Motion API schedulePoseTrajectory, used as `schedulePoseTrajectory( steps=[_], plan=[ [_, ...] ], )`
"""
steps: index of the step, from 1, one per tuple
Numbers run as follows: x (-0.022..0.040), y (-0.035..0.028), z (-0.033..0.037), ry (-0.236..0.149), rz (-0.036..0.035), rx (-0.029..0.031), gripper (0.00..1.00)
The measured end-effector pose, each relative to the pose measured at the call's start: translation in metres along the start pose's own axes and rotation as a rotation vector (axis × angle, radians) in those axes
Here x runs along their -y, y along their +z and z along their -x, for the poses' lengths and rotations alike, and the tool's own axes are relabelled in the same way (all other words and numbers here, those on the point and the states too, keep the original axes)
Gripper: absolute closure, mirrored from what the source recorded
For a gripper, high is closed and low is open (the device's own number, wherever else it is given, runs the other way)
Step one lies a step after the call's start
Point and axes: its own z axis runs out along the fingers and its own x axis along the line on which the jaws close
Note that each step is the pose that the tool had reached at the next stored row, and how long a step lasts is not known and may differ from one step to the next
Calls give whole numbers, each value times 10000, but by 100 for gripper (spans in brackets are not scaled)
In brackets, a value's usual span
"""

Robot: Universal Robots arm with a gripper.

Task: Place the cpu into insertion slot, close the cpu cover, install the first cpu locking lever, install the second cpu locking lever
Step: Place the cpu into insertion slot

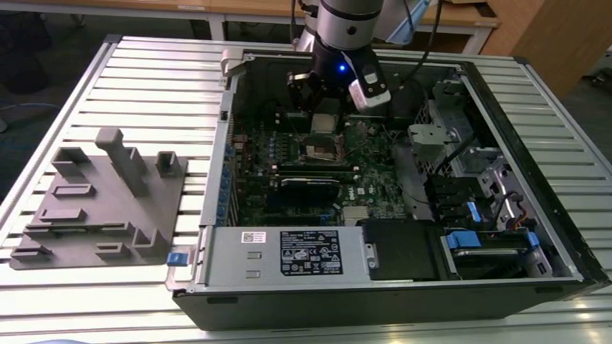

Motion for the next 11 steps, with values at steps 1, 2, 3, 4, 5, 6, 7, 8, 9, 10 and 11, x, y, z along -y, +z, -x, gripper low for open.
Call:
schedulePoseTrajectory(
  steps=[1,2,3,4,5,6,7,8,9,10,11],
  plan=[
    [0,1,0,36,1,4,46],
    [0,1,1,99,3,9,46],
    [0,2,1,189,5,18,46],
    [0,2,0,292,7,27,46],
    [0,3,0,406,9,37,46],
    [0,3,0,527,11,48,46],
    [0,4,0,650,13,59,46],
    [0,4,0,746,15,67,46],
    [0,4,0,752,15,67,46],
    [0,4,0,756,15,68,46],
    [0,4,0,759,15,69,46]
  ],
)
